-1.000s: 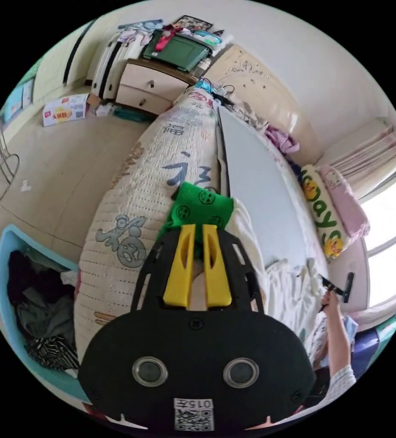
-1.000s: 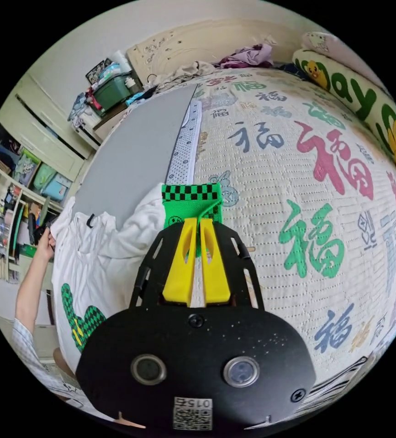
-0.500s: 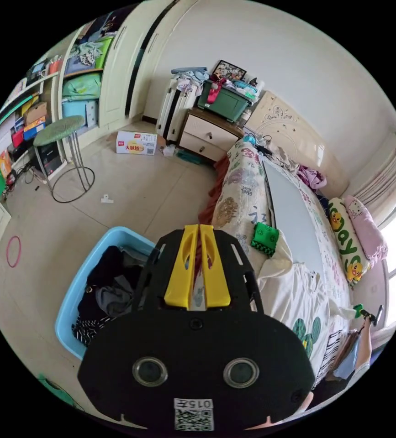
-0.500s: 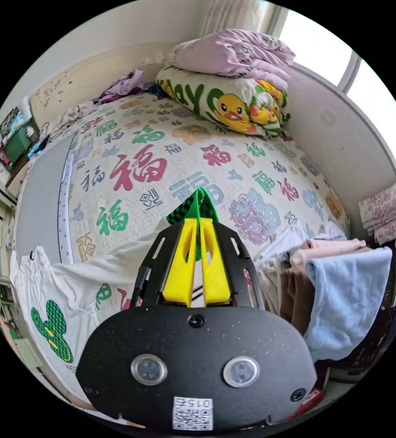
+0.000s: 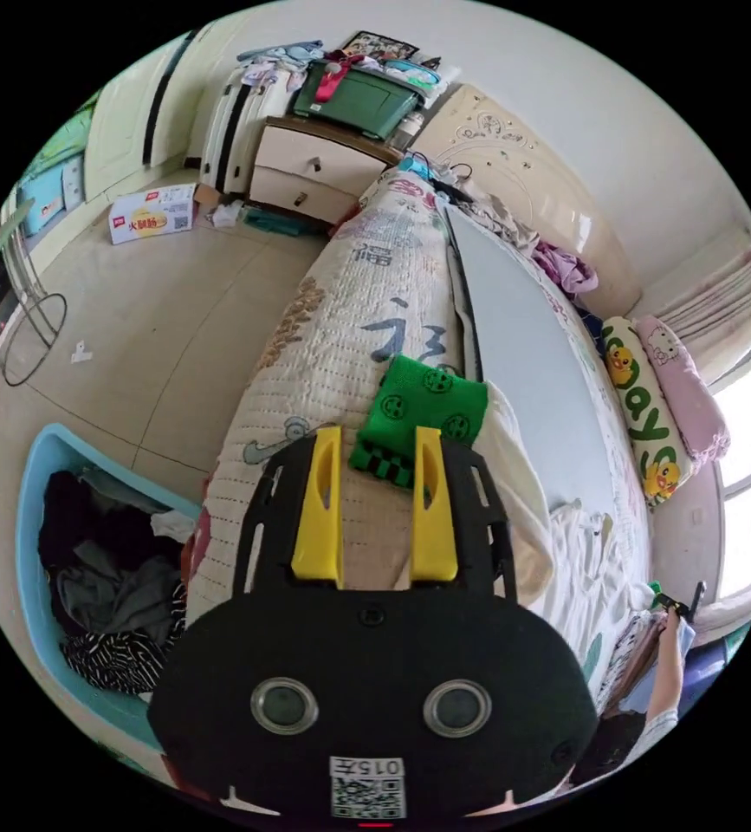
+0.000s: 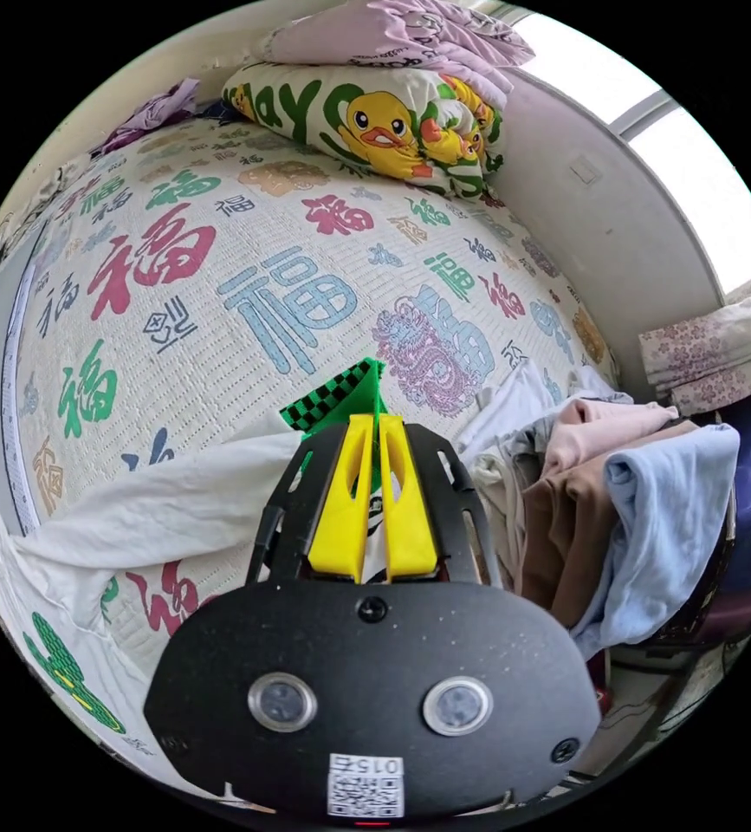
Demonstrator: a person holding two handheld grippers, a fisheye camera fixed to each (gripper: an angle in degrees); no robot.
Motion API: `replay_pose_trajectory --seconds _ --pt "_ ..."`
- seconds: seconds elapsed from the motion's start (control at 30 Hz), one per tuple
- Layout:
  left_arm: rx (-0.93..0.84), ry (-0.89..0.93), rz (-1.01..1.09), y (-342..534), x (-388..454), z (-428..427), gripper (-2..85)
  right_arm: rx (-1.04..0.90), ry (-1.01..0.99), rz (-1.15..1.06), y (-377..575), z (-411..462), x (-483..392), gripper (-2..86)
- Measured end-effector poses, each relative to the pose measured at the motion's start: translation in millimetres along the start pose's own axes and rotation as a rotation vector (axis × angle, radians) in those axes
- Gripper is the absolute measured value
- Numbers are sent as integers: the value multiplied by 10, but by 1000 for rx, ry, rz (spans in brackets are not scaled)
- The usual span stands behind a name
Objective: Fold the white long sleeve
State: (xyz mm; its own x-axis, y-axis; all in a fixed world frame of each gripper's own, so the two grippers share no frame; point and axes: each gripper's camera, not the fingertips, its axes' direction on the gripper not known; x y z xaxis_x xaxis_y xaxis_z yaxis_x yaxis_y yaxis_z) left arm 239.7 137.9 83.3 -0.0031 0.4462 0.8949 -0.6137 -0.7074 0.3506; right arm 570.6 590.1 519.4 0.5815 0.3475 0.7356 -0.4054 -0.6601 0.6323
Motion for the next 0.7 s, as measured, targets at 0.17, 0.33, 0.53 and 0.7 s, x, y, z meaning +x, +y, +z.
replay_pose_trajectory --seconds 0.17,0.33,0.53,0.7 --pt "105 -123 36 52 -133 -815 4 -5 -61 57 -37 -79 218 5" --pt "259 -529 -78 377 -826 -2328 6 25 -198 148 -180 -476 460 25" --pt "321 -744 -392 1227 -1638 -3666 67 208 -243 372 -43 -1112 842 94" --pt "213 -566 -246 1808 -1265 -3501 70 128 -522 -71 124 -1003 573 86"
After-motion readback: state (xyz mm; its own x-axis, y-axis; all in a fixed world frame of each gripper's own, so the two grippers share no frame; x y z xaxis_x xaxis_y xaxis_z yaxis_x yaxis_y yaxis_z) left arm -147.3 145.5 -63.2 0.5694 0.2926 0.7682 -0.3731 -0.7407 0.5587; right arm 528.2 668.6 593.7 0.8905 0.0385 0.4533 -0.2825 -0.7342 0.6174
